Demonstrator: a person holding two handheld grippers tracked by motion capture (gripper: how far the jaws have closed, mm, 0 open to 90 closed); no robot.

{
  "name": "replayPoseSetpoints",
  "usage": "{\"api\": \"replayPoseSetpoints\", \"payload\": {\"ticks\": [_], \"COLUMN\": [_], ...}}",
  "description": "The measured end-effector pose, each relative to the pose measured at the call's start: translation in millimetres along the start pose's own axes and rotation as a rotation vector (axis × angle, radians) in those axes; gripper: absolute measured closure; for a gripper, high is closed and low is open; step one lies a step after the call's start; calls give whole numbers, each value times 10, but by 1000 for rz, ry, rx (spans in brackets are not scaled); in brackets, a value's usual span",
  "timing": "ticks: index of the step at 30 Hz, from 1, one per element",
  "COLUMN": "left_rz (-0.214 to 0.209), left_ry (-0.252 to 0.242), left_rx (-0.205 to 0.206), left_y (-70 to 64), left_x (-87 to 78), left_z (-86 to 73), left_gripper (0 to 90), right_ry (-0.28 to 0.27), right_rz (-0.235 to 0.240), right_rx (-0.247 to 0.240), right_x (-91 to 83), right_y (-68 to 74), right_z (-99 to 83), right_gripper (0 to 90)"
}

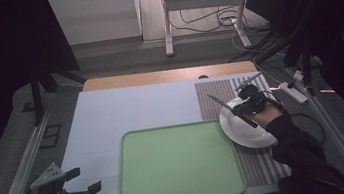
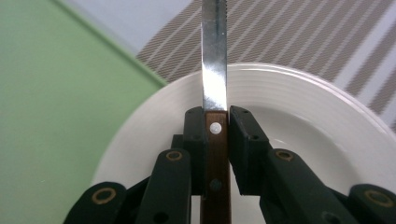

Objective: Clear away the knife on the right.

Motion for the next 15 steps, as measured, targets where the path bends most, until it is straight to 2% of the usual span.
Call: {"api": "replayPoseSetpoints", "payload": {"ticks": [9, 15], "left_rz": [2, 4], "left_ry": [2, 2], "left_rx": [2, 6], "left_y": [-2, -4], "left_x": [1, 2], "left_z": [0, -1], "left_gripper": [38, 38], "right_ry": [36, 42], "right_rz": [47, 72], "right_rx": [-68, -111], "right_x": [101, 128], "right_y": [364, 582], "right_z": [-74, -108], "right_gripper": [777, 777]}}
Point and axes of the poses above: each handheld gripper's, and its own axes: x roughly forward along the jaws, z roughly out of its top, y roughly to its left, the point moved 7 cm from there along x, roughly forward along the jaws, and after that the axes turned 9 degrees about z, right-handed, at the moved point
